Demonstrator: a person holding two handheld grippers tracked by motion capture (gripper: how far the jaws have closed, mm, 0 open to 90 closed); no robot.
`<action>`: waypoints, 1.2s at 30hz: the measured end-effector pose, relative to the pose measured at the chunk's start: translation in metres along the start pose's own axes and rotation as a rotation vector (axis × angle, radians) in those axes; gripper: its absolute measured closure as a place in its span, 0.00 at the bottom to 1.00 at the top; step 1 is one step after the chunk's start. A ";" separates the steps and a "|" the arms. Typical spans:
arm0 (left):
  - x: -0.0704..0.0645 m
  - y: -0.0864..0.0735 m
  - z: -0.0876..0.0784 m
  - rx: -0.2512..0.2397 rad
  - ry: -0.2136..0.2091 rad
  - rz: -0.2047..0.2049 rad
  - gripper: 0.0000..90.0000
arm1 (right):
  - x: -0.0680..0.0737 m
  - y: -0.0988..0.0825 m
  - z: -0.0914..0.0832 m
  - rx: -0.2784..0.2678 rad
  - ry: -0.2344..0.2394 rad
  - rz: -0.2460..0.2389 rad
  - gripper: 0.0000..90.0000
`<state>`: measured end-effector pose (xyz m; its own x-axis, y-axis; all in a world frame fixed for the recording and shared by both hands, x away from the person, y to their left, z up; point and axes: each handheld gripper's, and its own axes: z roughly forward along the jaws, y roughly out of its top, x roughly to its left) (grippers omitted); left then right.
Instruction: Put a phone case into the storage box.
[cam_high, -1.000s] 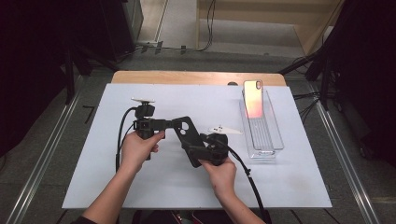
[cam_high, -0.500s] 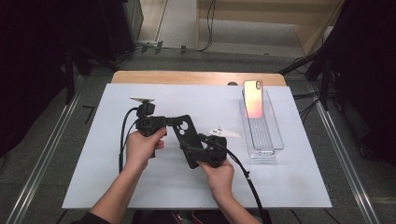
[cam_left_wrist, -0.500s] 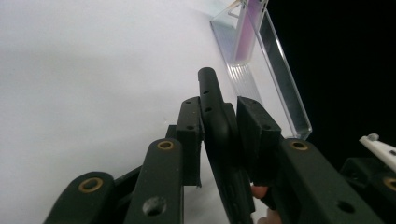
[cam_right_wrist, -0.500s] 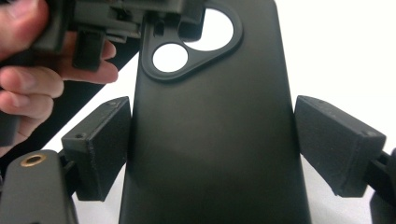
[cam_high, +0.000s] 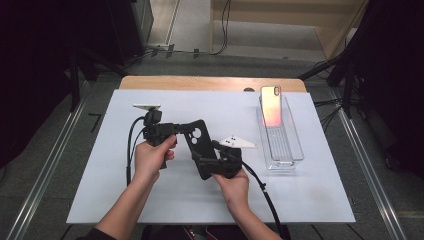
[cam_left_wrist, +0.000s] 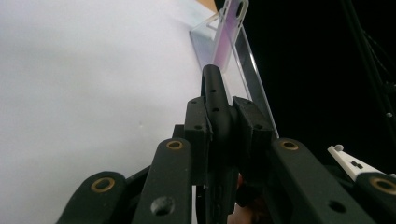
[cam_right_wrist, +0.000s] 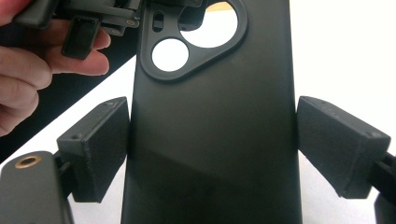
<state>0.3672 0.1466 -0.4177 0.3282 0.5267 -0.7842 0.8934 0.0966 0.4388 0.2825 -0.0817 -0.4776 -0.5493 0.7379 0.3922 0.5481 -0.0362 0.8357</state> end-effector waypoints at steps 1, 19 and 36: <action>-0.002 0.000 0.000 -0.006 -0.002 0.005 0.86 | 0.000 0.001 0.000 0.002 0.002 -0.008 0.11; -0.021 -0.003 -0.004 -0.042 0.050 0.153 0.86 | -0.014 0.024 -0.017 0.131 0.083 -0.050 0.00; -0.025 -0.013 -0.005 -0.092 0.103 0.334 0.86 | -0.024 0.022 -0.041 0.199 0.080 -0.081 0.00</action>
<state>0.3459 0.1365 -0.4021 0.5605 0.6238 -0.5447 0.7093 -0.0222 0.7045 0.2820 -0.1282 -0.4532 -0.6403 0.6768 0.3632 0.6095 0.1600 0.7765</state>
